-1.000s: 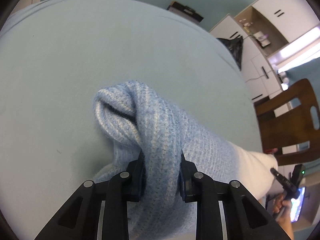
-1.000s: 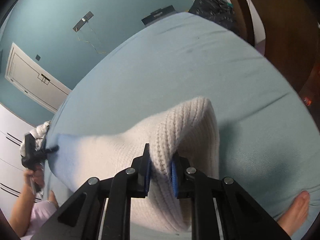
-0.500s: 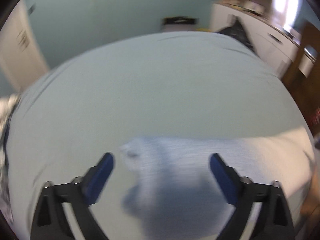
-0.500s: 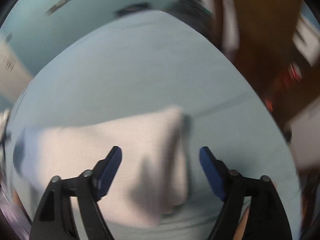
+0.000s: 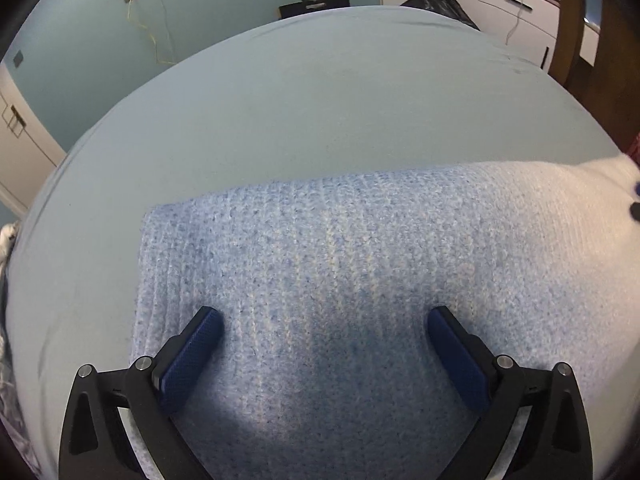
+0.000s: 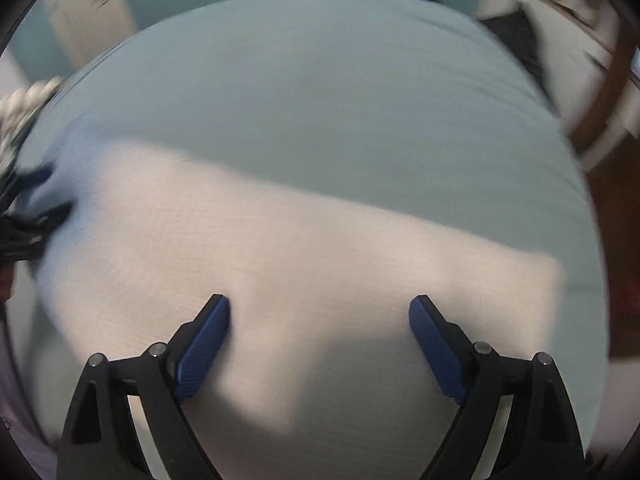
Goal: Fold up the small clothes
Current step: 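Open both tools and lift them above the folded sweater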
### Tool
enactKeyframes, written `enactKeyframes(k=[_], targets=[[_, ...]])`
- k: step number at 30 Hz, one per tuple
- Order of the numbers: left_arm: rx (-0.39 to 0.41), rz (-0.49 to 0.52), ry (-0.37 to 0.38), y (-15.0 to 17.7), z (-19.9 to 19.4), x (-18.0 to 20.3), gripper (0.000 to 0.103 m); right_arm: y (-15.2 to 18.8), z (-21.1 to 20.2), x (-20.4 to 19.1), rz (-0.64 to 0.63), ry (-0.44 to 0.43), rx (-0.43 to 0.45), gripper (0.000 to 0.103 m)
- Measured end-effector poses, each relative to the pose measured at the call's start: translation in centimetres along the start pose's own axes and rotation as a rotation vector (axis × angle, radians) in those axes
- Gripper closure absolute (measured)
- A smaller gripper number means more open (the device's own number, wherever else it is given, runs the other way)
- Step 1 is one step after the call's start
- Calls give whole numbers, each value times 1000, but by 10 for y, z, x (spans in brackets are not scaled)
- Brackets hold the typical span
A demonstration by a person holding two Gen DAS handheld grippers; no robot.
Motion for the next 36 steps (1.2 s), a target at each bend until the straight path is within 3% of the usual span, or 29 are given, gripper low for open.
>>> enactKeyframes(k=[2, 3, 4, 6, 8, 11, 13, 15, 20, 27, 30, 32, 33, 35, 36], targets=[[23, 2, -15, 1, 0, 5, 0, 15, -19, 35, 139, 17, 15, 23], [28, 5, -21, 3, -1, 5, 0, 19, -29, 38, 179, 39, 21, 38], [28, 5, -22, 9, -4, 5, 0, 22, -39, 33, 191, 72, 17, 38], [16, -3, -18, 11, -5, 6, 0, 23, -60, -3, 106, 71, 32, 38], [13, -7, -20, 8, -4, 7, 0, 28, -76, -55, -38, 10, 66, 37], [20, -8, -29, 1, 6, 18, 0, 54, -71, -130, -276, -60, 17, 36], [15, -4, -32, 2, 5, 20, 0, 70, -54, -147, -366, -26, -18, 32], [6, -4, -27, 3, 5, 22, 0, 82, -49, -142, -405, -60, -15, 31], [6, -5, -15, -1, 1, 18, 0, 107, -66, -91, -259, -168, -9, 30], [11, -13, -14, 1, -2, 8, 0, 150, -95, -72, -227, -88, 28, 42], [26, -14, -15, 3, -4, 5, 0, 138, -95, -80, -209, 125, -1, 42], [34, -16, -15, 4, -4, 5, 0, 141, -118, -87, -146, 34, 34, 42], [36, -17, -16, 4, -4, 5, 0, 139, -127, -93, -122, -7, 61, 41], [39, -18, -19, 4, -4, 6, 0, 123, -136, -102, -78, -46, 100, 28], [39, -19, -22, 4, -4, 6, 0, 109, -132, -102, -55, -60, 106, 15]])
Point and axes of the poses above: each gripper's, at about its wrist camera, not at the fingertips, and z roughly the way its jaws point, x to its right, y to its underside, the point moved 3 cm from there along z, roughly the way its jaws point
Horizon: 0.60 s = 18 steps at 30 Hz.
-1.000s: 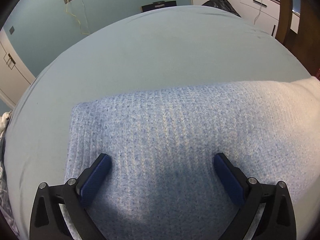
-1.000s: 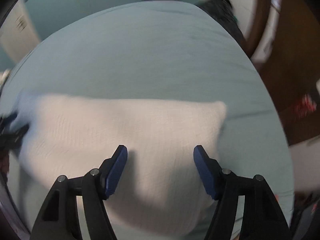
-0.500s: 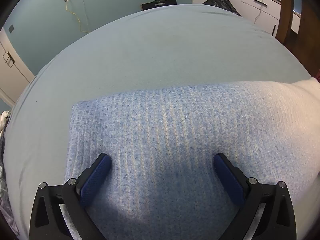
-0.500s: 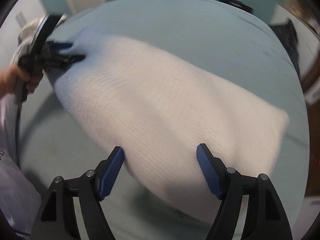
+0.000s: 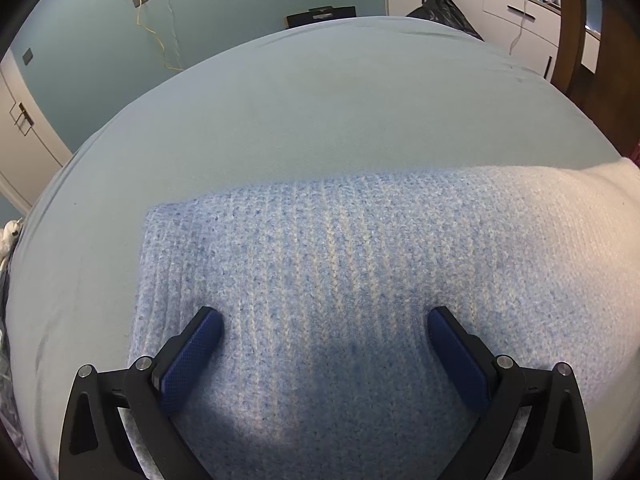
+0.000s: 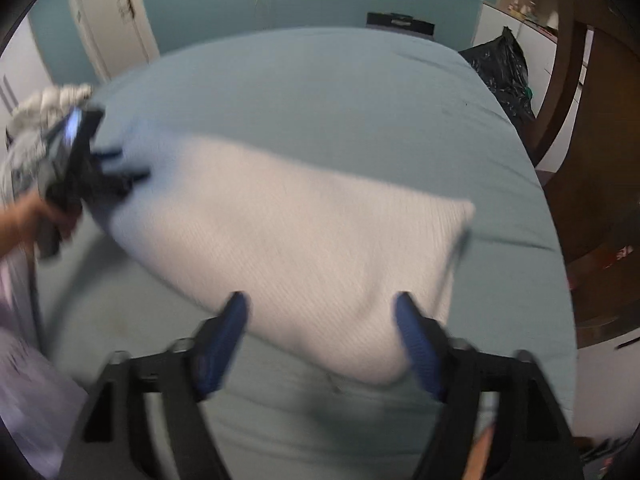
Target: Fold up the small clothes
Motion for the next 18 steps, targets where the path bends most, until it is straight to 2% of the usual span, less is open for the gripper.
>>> enactKeyframes(k=[1, 3, 4, 5, 6, 8, 10, 12, 14, 16, 17, 18], targets=[[-2, -1, -3, 0, 0, 0, 0, -8, 7, -3, 32, -23, 1, 9], [-7, -6, -9, 0, 0, 0, 0, -14, 36, -3, 107, -98, -45, 7], [-9, -6, -10, 0, -1, 0, 0, -18, 61, 7, 119, -107, -92, 7], [-8, -6, -16, 0, -2, 0, 0, -19, 91, 4, 111, -76, -183, 7], [-8, -10, -15, 1, -3, -1, 0, -15, 105, 2, 91, -58, -215, 6], [-23, -17, -4, 0, -6, -4, 0, -11, 91, -3, 89, -87, -139, 6], [-69, -26, 6, -7, -12, -7, 0, -5, 75, -4, 121, -109, -129, 6], [-115, -29, 6, -13, -18, -9, 0, 9, 60, 3, 212, -161, -142, 6], [-123, -49, 9, -17, -30, -15, 0, 34, 53, 18, 419, -303, -184, 6], [-119, -88, 12, -16, -43, -24, 0, 63, 59, 34, 676, -484, -249, 6], [-135, -107, 12, -12, -49, -28, 0, 82, 67, 40, 816, -554, -296, 6], [-154, -112, 19, -8, -52, -31, 0, 95, 76, 43, 904, -589, -337, 6]])
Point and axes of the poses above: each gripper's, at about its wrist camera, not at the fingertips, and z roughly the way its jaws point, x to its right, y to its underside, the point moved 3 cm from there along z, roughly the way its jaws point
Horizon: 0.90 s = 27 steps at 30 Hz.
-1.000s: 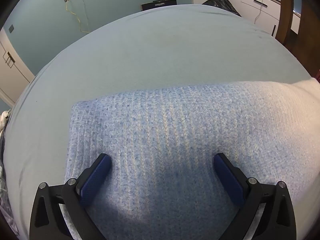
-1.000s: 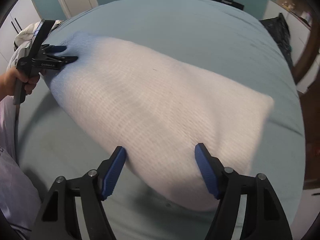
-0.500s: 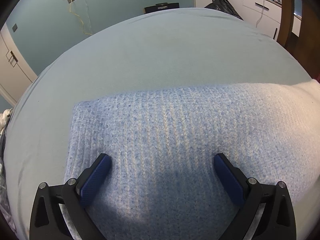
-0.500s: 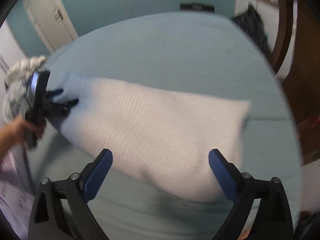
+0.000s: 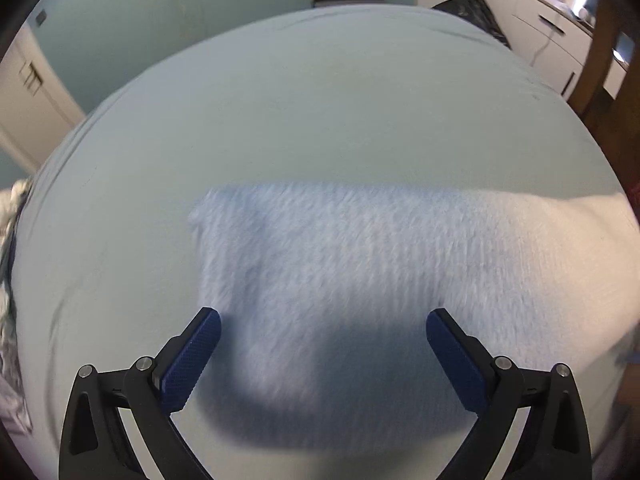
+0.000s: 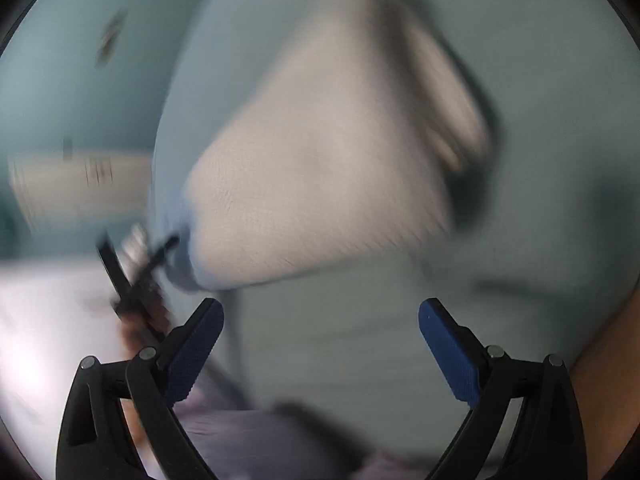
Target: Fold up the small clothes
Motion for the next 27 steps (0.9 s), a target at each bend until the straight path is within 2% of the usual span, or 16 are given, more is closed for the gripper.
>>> enactKeyframes(k=[2, 4, 6, 8, 10, 12, 14, 15, 17, 19, 21, 24, 27], targets=[[-43, 21, 6, 13, -5, -4, 0, 1, 17, 22, 128, -46, -34, 6], [-66, 59, -36, 26, -8, -6, 0, -4, 31, 31, 204, -98, -11, 6], [-109, 138, -94, 43, -10, -3, 0, -8, 42, 32, 244, -137, 14, 6], [-116, 164, -91, 58, -16, -3, 0, -10, 53, 33, 261, -133, 49, 6], [-112, 115, -27, 70, -19, -9, 0, -10, 62, 30, 253, -131, 67, 6], [-123, -7, 89, 81, -13, -20, 0, -5, 71, 25, 259, -142, 77, 6], [-149, -114, 154, 90, 1, -30, 0, 2, 78, 21, 259, -141, 87, 6], [-175, -139, 142, 95, 8, -34, 0, 10, 79, 20, 260, -138, 92, 6], [-257, -180, 93, 105, 26, -40, 1, 3, 66, 11, 254, -131, 107, 6], [-289, -222, 137, 108, 35, -43, 3, -1, 59, 1, 228, -139, 152, 6], [-281, -257, 162, 106, 35, -47, 3, -2, 62, -4, 234, -160, 161, 6], [-225, -269, 144, 99, 21, -47, 3, -7, 76, 2, 268, -195, 109, 6], [-203, -256, 167, 90, 13, -38, 3, -2, 92, -16, 219, -188, 72, 6]])
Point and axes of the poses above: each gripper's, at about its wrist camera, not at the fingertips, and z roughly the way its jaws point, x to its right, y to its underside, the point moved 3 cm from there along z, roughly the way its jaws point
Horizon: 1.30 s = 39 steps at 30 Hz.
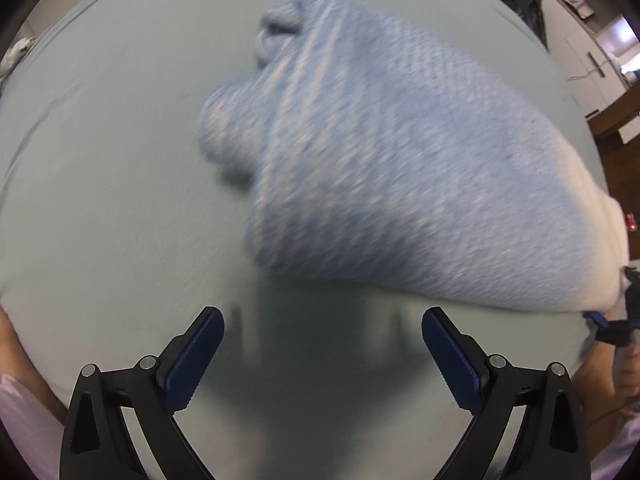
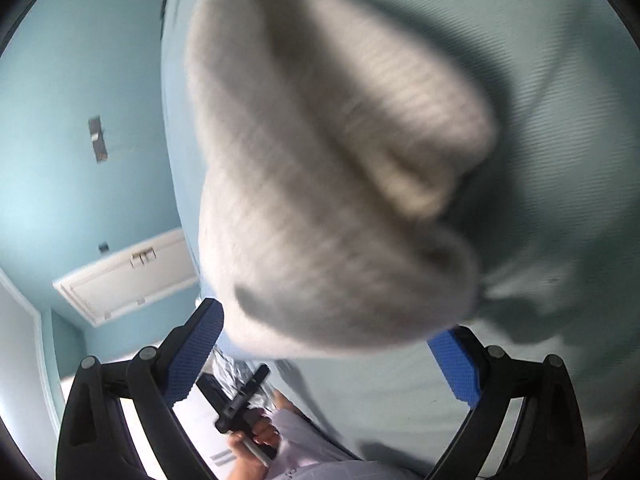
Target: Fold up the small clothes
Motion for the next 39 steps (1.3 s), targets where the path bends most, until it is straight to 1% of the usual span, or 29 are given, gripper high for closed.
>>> enactKeyframes(k=[2, 4, 7, 10, 11, 13, 15, 16, 17, 19, 20, 22, 23, 24, 25, 26, 28, 29, 31, 32, 34, 36, 37, 38, 39], targets=[[24, 27, -23, -6, -4, 7, 3, -5, 7, -6, -46, 46, 9, 6], [56, 58, -66, -9, -8, 14, 3, -9, 19, -5, -37, 44, 18, 6], [78, 96, -98, -14, -19, 35, 3, -18, 29, -4, -14, 23, 42, 5], [94, 121, -117, -19, -22, 51, 3, -18, 41, -14, -65, 56, 33, 4], [95, 120, -117, -14, -20, 65, 3, -18, 44, -17, -78, 63, 27, 4], [96, 114, -111, -17, -18, 64, 3, -17, 45, -21, -75, 47, 33, 4], [97, 107, -104, -17, -18, 52, 3, -19, 41, -23, -94, 48, 57, 5], [97, 108, -103, -18, -18, 54, 3, -19, 40, -28, -114, 51, 81, 7], [98, 109, -103, -13, -21, 45, 3, -18, 38, -31, -130, 54, 102, 10], [103, 114, -102, -13, -25, 42, 3, -19, 37, -40, -175, 72, 149, 20], [108, 119, -107, -13, -27, 44, 3, -20, 37, -45, -203, 83, 172, 23], [118, 130, -115, -13, -29, 46, 3, -20, 37, -53, -259, 97, 209, 35], [119, 148, -117, -11, -30, 51, 3, -18, 39, -61, -313, 115, 228, 39], [119, 168, -118, -9, -30, 54, 3, -15, 41, -69, -365, 123, 232, 46], [122, 187, -126, -4, -32, 58, 3, -12, 42, -77, -414, 124, 232, 49], [134, 205, -148, 0, -35, 61, 3, -10, 45, -85, -445, 129, 233, 51], [174, 236, -188, 6, -42, 70, 3, -7, 47, -95, -470, 138, 236, 55], [202, 247, -211, 6, -48, 73, 3, -7, 40, -93, -485, 149, 244, 56], [275, 268, -238, 6, -65, 84, 3, -7, 40, -104, -511, 160, 261, 57], [301, 282, -237, 4, -75, 93, 3, -5, 39, -110, -529, 169, 275, 58], [293, 294, -223, 0, -85, 106, 2, 3, 35, -120, -569, 175, 294, 58], [306, 312, -204, -10, -96, 127, 2, 5, 31, -127, -610, 197, 333, 58], [328, 335, -214, -15, -101, 141, 2, -11, 11, -115, -631, 214, 362, 58], [350, 367, -232, -19, -105, 159, 2, -18, 4, -111, -653, 236, 391, 58], [359, 401, -246, -20, -108, 177, 2, -18, -5, -95, -669, 251, 408, 58]])
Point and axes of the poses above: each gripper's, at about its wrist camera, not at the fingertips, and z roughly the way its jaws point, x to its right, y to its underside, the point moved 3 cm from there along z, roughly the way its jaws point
